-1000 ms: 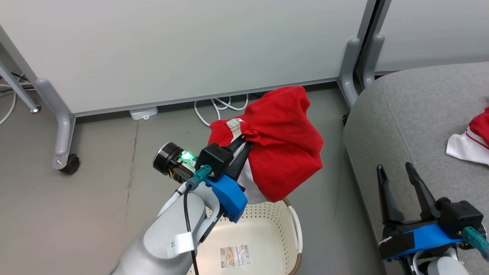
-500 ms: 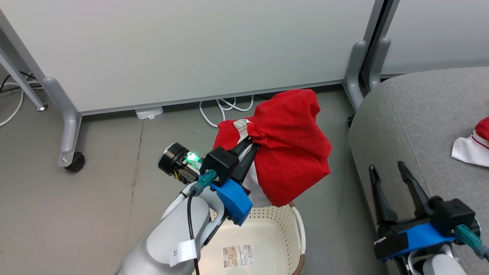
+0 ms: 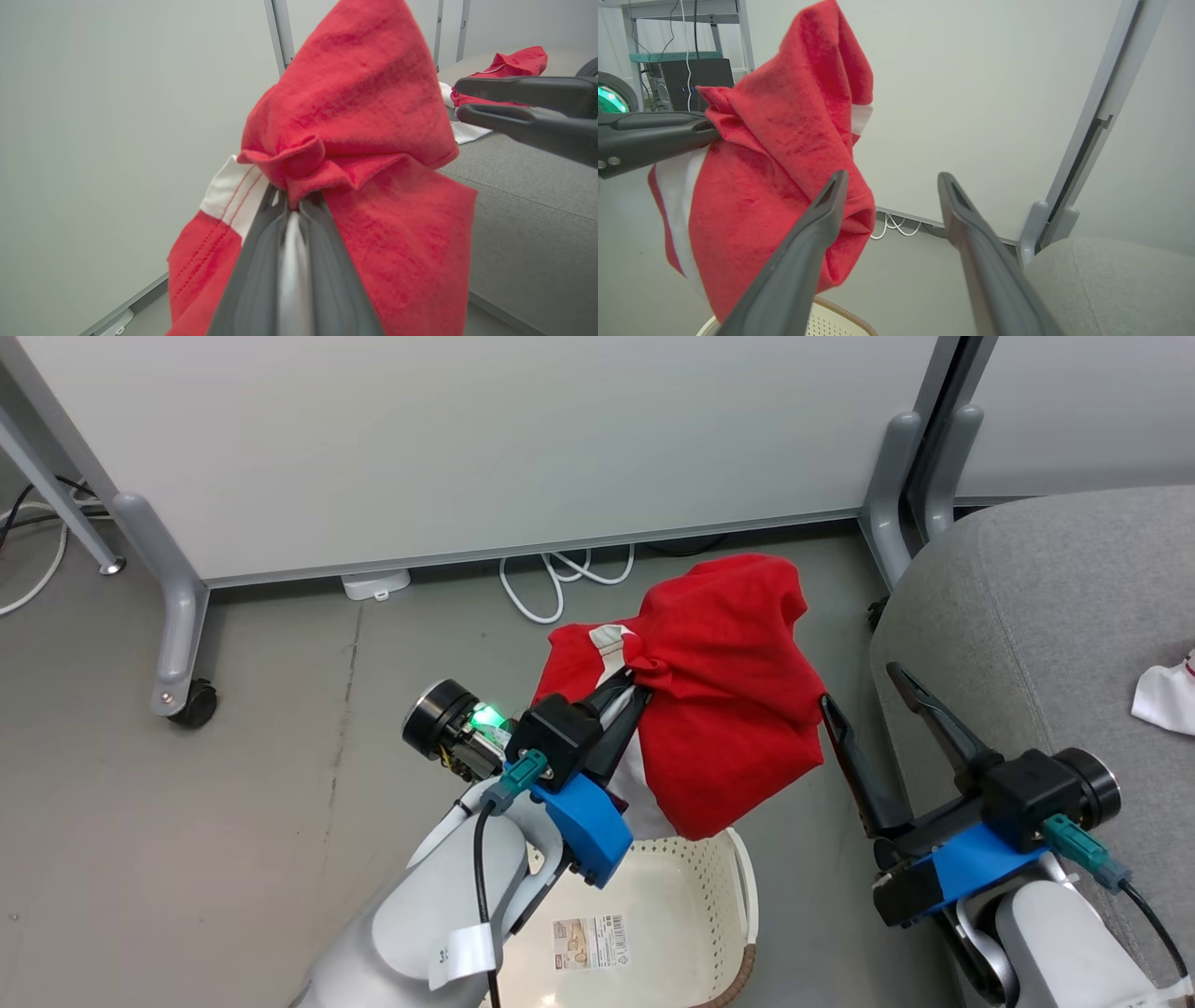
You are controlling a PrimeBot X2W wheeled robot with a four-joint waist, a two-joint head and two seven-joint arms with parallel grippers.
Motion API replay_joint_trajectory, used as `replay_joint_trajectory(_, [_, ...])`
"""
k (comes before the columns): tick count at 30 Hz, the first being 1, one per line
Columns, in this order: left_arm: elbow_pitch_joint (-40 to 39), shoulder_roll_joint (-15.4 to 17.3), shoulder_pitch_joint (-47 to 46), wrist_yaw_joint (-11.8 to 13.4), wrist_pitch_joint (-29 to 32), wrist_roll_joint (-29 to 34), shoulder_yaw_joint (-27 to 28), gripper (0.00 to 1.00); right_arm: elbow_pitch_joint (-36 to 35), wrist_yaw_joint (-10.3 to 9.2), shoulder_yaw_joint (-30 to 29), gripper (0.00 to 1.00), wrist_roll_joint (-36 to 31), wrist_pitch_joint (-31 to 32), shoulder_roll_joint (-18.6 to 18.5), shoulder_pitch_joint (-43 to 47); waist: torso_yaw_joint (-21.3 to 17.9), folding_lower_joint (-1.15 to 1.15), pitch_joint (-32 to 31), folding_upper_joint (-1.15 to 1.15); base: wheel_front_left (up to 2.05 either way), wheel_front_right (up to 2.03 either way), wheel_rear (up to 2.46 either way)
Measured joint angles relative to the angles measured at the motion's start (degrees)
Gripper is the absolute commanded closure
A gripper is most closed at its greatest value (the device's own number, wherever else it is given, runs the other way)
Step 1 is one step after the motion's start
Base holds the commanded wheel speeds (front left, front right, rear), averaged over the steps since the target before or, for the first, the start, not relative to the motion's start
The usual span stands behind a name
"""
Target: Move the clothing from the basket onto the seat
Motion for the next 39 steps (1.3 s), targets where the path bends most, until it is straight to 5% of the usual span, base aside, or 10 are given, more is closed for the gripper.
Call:
replay_joint_trajectory(25, [-0.35, -0.62, -1.31, -0.49, 0.0, -0.54, -3.55, 1.0, 8.62, 0.0, 17.06, 0.0, 3.93, 0.0, -5.14, -12.07, 1.93, 0.0, 1.21, 0.0, 0.0, 0.0, 0.0])
replay_joint_trajectory(26, [-0.44, -0.63, -1.32, -0.49, 0.0, -0.68, -3.75, 1.0, 9.06, 0.0, 17.55, 0.19, 4.24, 0.01, -5.13, -12.35, 1.96, 0.0, 1.17, 0.0, 0.0, 0.0, 0.0])
replay_joint_trajectory(27, [-0.51, -0.64, -1.33, -0.51, 0.0, -0.9, -3.97, 1.0, 9.44, 0.0, 18.02, 0.81, 4.9, 0.0, -5.06, -12.5, 2.0, 0.0, 1.12, 0.0, 0.0, 0.0, 0.0])
replay_joint_trajectory(28, [-0.55, -0.65, -1.33, -0.51, 0.0, -1.03, -4.15, 1.0, 9.65, 0.0, 18.31, 1.0, 5.37, 0.0, -4.97, -12.52, 2.03, 0.0, 1.06, 0.0, 0.0, 0.0, 0.0])
replay_joint_trajectory(39, [-0.56, -0.65, -1.34, -0.49, 0.0, -1.55, -4.61, 1.0, 10.09, 0.0, 19.89, 1.0, 7.02, 0.0, -4.81, -12.69, 1.82, 0.0, 0.52, 0.0, 0.0, 0.0, 0.0])
